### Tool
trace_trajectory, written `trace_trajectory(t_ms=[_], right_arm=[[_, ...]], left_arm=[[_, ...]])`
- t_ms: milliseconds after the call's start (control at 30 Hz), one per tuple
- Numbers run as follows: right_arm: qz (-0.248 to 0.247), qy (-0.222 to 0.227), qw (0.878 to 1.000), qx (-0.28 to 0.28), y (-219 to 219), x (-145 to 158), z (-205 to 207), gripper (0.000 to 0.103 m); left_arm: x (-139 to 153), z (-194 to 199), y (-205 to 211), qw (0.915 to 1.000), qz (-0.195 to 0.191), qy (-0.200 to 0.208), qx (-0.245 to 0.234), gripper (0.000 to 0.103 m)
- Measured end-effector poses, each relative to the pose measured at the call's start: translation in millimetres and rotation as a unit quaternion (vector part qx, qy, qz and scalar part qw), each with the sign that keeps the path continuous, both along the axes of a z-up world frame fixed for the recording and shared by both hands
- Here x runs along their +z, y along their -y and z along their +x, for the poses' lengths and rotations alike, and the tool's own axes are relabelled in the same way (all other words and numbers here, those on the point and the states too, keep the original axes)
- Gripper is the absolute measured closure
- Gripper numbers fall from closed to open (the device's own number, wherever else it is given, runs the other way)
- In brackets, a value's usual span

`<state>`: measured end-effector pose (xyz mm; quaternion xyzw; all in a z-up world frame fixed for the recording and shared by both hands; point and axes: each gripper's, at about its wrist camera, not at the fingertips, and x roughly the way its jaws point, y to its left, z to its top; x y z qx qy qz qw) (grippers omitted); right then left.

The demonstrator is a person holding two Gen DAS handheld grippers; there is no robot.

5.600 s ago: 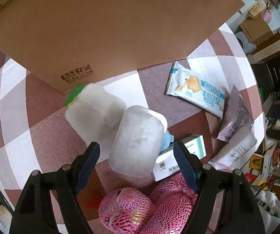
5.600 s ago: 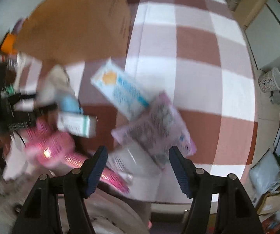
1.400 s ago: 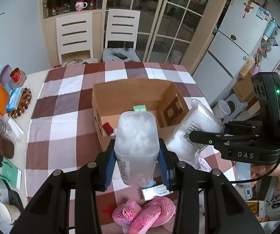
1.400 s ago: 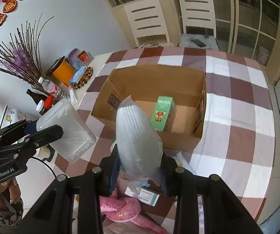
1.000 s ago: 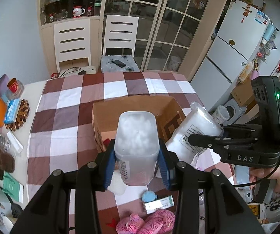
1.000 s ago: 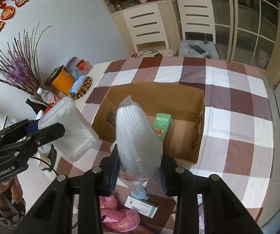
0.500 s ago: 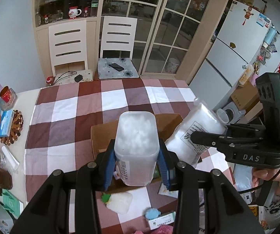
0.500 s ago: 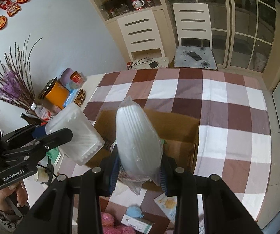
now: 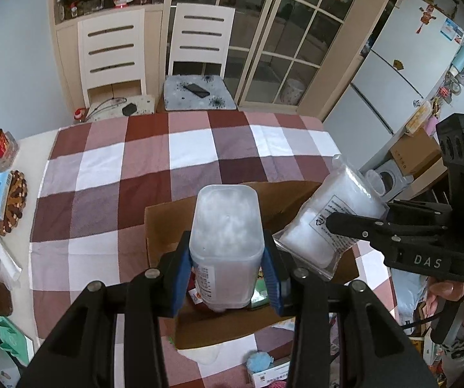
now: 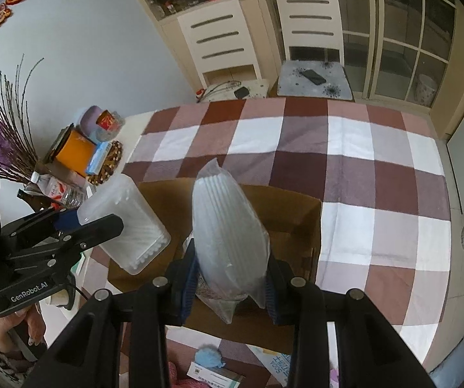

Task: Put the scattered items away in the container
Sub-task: 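Carry the clear container and white bag over the cardboard box, then open both tools to drop the container and bag into the box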

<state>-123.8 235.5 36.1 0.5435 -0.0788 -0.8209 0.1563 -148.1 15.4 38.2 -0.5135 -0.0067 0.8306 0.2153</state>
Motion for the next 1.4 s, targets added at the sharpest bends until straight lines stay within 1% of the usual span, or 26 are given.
trace_trajectory(t_ms=[300,633,867,1400], right_arm=[[0.0,0.025,1.0,0.007,2.2,-18.8,-6.1,0.068],[0.002,0.055,0.998,0.012,4.0,-39.6,-6.0,0.068],[0.003,0.065,0.998,0.017,7.8,-45.1,-4.3,0.068],[0.012,0.069,0.997,0.025,12.6,-47.1,-3.9,0.068]], left_arm=[[-24.8,-8.9,-4.7,0.9995,-0.011,0.03,-0.001,0.063],[-46.5,-8.0,-10.3,0.9979,-0.026,0.058,-0.01,0.063],[-52.0,-6.2,-14.1,0.9972,-0.028,0.067,-0.016,0.063],[-56.9,-4.7,-12.6,0.9962,-0.031,0.08,-0.018,0.063]])
